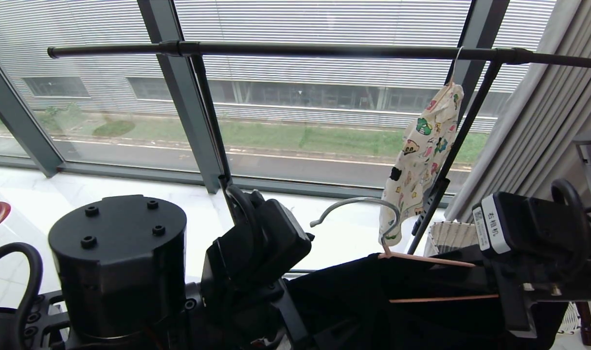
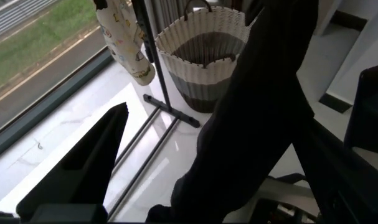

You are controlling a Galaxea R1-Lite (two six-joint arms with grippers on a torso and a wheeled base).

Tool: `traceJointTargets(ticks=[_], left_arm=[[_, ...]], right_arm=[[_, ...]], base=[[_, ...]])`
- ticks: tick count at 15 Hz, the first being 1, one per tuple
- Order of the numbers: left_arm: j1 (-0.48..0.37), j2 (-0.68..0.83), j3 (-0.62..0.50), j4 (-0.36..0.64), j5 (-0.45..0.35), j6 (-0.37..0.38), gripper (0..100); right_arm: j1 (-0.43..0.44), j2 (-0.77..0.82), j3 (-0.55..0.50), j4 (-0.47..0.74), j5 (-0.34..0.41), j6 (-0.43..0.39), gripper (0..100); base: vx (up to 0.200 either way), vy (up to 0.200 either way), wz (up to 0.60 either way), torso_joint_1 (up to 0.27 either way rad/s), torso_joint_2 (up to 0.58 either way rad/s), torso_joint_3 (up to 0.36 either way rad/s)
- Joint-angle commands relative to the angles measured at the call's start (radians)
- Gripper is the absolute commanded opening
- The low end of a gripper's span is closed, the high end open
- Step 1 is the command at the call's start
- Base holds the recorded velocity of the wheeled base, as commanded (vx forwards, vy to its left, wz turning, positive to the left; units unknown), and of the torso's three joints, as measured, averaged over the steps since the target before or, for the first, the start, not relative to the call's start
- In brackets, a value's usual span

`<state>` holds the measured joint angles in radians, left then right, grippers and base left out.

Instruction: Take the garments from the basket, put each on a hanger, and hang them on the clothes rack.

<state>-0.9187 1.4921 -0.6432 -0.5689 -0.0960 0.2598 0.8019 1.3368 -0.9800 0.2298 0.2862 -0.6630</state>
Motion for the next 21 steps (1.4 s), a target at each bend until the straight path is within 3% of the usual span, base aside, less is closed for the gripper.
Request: traceJointTargets(ticks=[1, 7, 9, 12, 14, 17, 21], left_arm=[[0.034, -0.007, -0.003, 0.000, 0.001, -0.001, 100], [0.097, -0.052, 0.071, 0.000, -0.001, -0.001, 100], [0.156, -0.078, 0.105, 0.000, -0.001, -0.001, 100], [0.313, -0.098, 0.169, -0.009, -0.007, -0.005, 100], [0.390, -0.081, 0.234, -0.100, -0.011, -0.007, 100], [0.436, -0.026, 0.300, -0.216, -0.034, -0.005, 100], [0.436, 0.008, 0.289, -0.233, -0.037, -0.004, 100]], right_arm=[[-0.009, -0.019, 0.000, -0.001, 0.001, -0.001, 0], [-0.087, -0.054, 0.000, -0.026, -0.004, 0.000, 0], [-0.099, -0.065, 0.001, -0.053, -0.004, 0.002, 0], [-0.119, -0.091, 0.003, -0.081, -0.002, 0.005, 0], [-0.119, -0.114, 0.003, -0.095, -0.001, 0.023, 0], [-0.118, -0.145, 0.020, -0.144, 0.001, 0.040, 0], [-0.089, -0.180, 0.024, -0.155, 0.013, 0.051, 0]], base=[[0.000, 0.000, 0.00, 0.000, 0.00, 0.000], [0.000, 0.000, 0.00, 0.000, 0.00, 0.000], [0.000, 0.000, 0.00, 0.000, 0.00, 0.000], [0.000, 0.000, 0.00, 0.000, 0.00, 0.000], [0.000, 0.000, 0.00, 0.000, 0.00, 0.000], [0.000, 0.000, 0.00, 0.000, 0.00, 0.000], [0.000, 0.000, 0.00, 0.000, 0.00, 0.000]])
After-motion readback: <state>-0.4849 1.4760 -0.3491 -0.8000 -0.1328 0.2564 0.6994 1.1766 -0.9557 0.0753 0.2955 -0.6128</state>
